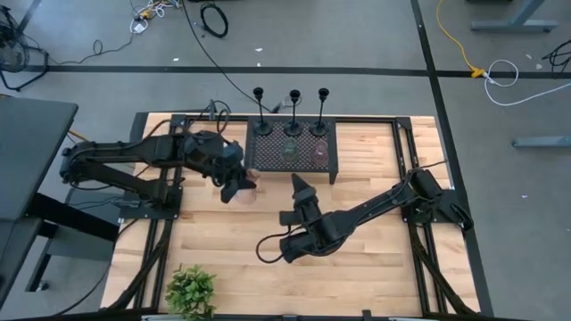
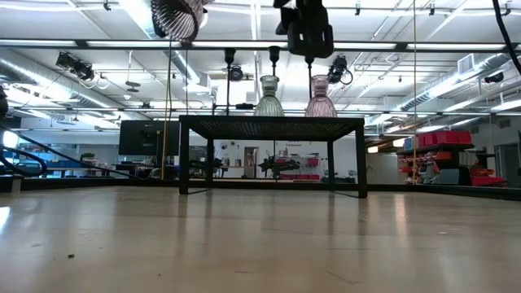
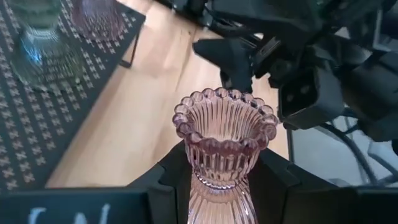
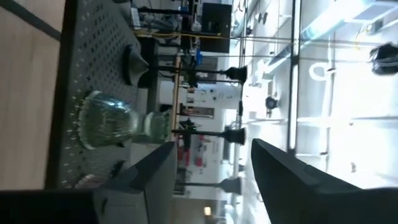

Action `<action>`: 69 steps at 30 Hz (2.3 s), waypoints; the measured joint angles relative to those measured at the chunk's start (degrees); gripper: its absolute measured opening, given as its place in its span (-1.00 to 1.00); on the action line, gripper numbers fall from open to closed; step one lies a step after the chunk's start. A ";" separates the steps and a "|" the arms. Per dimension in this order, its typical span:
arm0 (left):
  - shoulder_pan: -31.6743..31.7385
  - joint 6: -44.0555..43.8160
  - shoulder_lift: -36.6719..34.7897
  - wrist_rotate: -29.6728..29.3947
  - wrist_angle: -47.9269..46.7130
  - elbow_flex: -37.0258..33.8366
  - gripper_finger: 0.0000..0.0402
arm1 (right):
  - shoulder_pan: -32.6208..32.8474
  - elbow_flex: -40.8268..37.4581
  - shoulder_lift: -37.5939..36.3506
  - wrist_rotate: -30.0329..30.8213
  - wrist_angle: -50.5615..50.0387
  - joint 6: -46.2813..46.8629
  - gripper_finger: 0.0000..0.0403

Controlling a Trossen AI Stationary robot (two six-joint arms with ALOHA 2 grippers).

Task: Pick & Place candle stick holders
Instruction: Put the purple glass candle holder on the shelf aligned with the other green and purple glass candle holders

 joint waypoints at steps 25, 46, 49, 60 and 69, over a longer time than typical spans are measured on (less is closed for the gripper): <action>7.94 10.29 -1.53 -7.35 4.43 0.02 -0.40 | 0.57 -1.68 -2.42 -32.29 -40.98 74.86 0.02; 7.78 14.64 -19.29 -7.31 34.30 -29.59 -0.40 | 9.69 -10.82 -2.58 -45.05 -38.56 94.17 0.02; 8.01 20.63 -19.39 -6.01 47.58 -37.55 -0.40 | 10.72 -11.04 -2.58 -44.43 -37.55 97.86 0.02; 14.90 25.39 -13.10 -3.92 64.19 -45.78 -0.40 | 11.69 -11.04 -3.93 -43.74 -32.24 102.48 0.02; 20.36 25.56 -2.88 4.33 64.89 -39.97 -0.40 | 11.69 -12.56 -4.02 -43.56 -23.10 98.40 0.02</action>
